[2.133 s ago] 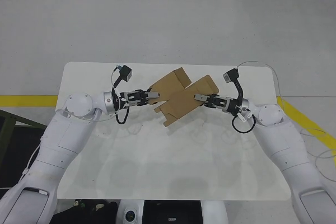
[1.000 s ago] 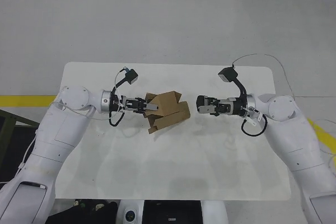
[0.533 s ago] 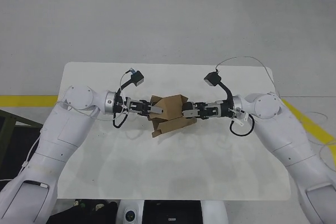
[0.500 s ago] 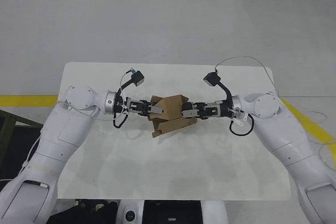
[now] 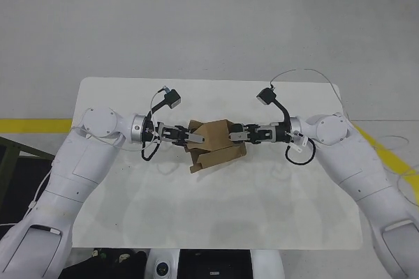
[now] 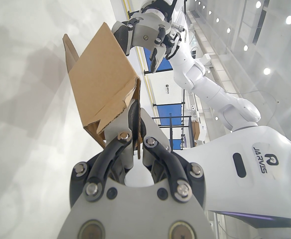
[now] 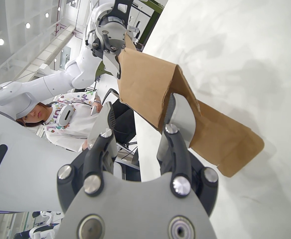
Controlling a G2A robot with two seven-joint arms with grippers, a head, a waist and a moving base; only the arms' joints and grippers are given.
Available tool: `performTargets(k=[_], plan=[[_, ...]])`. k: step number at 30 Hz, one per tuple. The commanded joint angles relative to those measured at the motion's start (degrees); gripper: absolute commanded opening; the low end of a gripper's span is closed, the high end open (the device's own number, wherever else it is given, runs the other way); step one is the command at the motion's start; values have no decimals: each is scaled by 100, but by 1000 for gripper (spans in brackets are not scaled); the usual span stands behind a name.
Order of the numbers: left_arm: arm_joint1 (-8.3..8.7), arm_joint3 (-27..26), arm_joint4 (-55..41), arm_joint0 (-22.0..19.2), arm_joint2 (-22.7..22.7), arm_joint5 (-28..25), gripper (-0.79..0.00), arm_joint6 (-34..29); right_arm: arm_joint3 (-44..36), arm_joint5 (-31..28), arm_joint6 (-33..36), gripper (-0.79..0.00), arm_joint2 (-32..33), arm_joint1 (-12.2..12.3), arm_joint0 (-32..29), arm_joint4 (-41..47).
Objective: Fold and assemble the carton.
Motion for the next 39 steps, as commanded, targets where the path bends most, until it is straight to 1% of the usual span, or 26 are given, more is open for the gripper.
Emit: performTargets(k=[1, 5, 9, 14, 23, 34, 37, 39], plan=[[-1, -22, -13, 4, -1, 3, -785, -2, 20, 2, 2, -397, -65, -19, 30, 48], [-4, -54, -25, 12, 7, 3, -785, -11, 77, 2, 2, -385, -208, -72, 98, 160], [-5, -53, -26, 12, 7, 3, -785, -20, 117, 29, 29, -400, -348, -126, 151, 373], [2, -9, -11, 16, -18, -8, -785, -16, 176, 73, 74, -431, -453, -156, 209, 615], [14, 0, 19, 39, -47, 5, -785, -24, 55, 226, 227, -499, -530, -110, 299, 905], [10, -9, 24, 25, -31, 30, -785, -50, 125, 355, 356, -542, -860, -184, 545, 1004], [11, -15, 32, 20, -27, 37, -785, -67, 161, 364, 365, -579, -946, -210, 596, 1041], [9, -26, 36, 22, -17, 40, -785, -76, 185, 361, 363, -646, -996, -224, 621, 1071]])
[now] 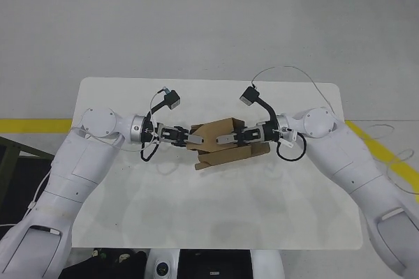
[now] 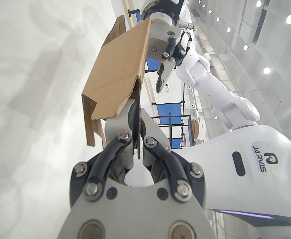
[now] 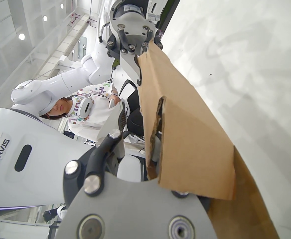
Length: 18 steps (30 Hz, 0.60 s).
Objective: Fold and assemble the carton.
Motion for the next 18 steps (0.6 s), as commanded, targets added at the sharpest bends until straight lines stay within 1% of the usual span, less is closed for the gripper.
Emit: performTargets(k=[1, 5, 7, 8, 9, 10, 11, 12, 18], plan=[[-2, -9, 12, 1, 11, 3, -785, -6, 24, -4, -4, -665, -46, -13, 23, 29], [-3, -13, 11, 1, 18, 4, -785, -11, 64, 14, 14, -776, -118, -29, 69, 88], [-3, -10, 19, 0, 21, 7, -785, -12, 84, 15, 16, -785, -145, -33, 85, 108], [-3, -12, 22, -2, 25, 15, -730, -19, 92, 18, 18, -785, -156, -34, 96, 115], [-4, -8, 18, -2, 26, 27, -622, -25, 99, 17, 17, -785, -167, -35, 104, 123], [-3, -6, 26, -5, 28, 30, -449, -27, 107, 13, 13, -785, -177, -36, 110, 129], [-3, -5, 30, -7, 28, 31, -256, -27, 118, 12, 12, -785, -185, -37, 114, 141], [-3, -1, 28, -6, 28, 42, 0, -20, 124, 11, 11, -785, -194, -38, 120, 149], [-8, -4, -215, 29, -31, 87, 0, 37, 196, -28, -28, -785, -228, -41, 159, 153]])
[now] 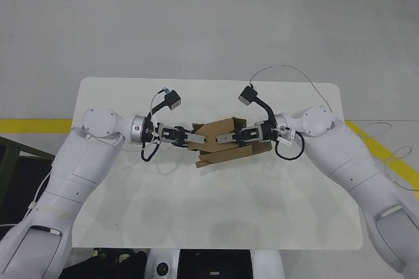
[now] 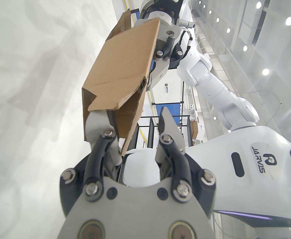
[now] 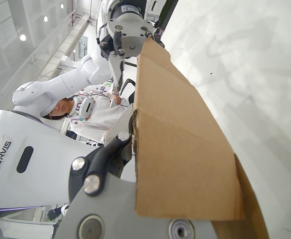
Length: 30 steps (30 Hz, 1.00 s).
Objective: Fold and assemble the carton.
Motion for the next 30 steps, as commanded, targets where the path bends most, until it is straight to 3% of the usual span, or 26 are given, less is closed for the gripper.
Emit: performTargets(k=[1, 19, 30], plan=[[-1, -15, -141, 14, -33, 4, 0, -17, 38, -15, -15, -785, -11, -3, 17, -15], [-10, -441, -1193, 213, -293, 171, 0, -155, 242, -196, -197, -785, -188, -135, 108, -206], [-71, -455, -1287, 190, -211, 204, 0, 28, 201, -227, -228, -785, -293, -252, 164, -255]])
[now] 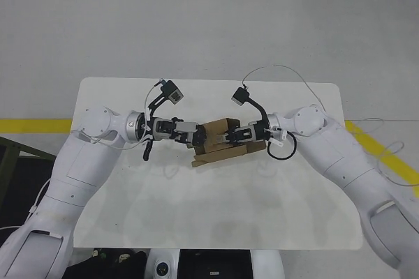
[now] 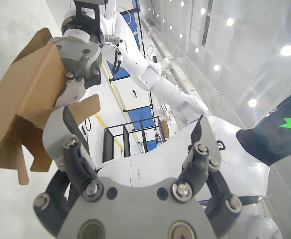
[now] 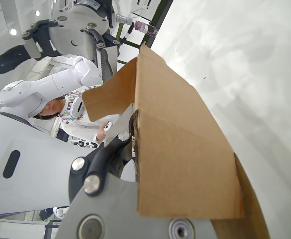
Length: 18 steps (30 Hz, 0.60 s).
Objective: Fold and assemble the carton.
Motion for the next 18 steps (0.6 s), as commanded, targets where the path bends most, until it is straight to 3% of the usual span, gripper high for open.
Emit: performTargets(k=[1, 18], plan=[[-15, 17, -1, -9, 31, 4, 0, 42, -5, -7, -7, -785, -18, -21, -3, 6], [-88, 77, 130, -103, 137, -2, 0, 91, 178, -33, -33, -785, 56, -68, -36, 147]])
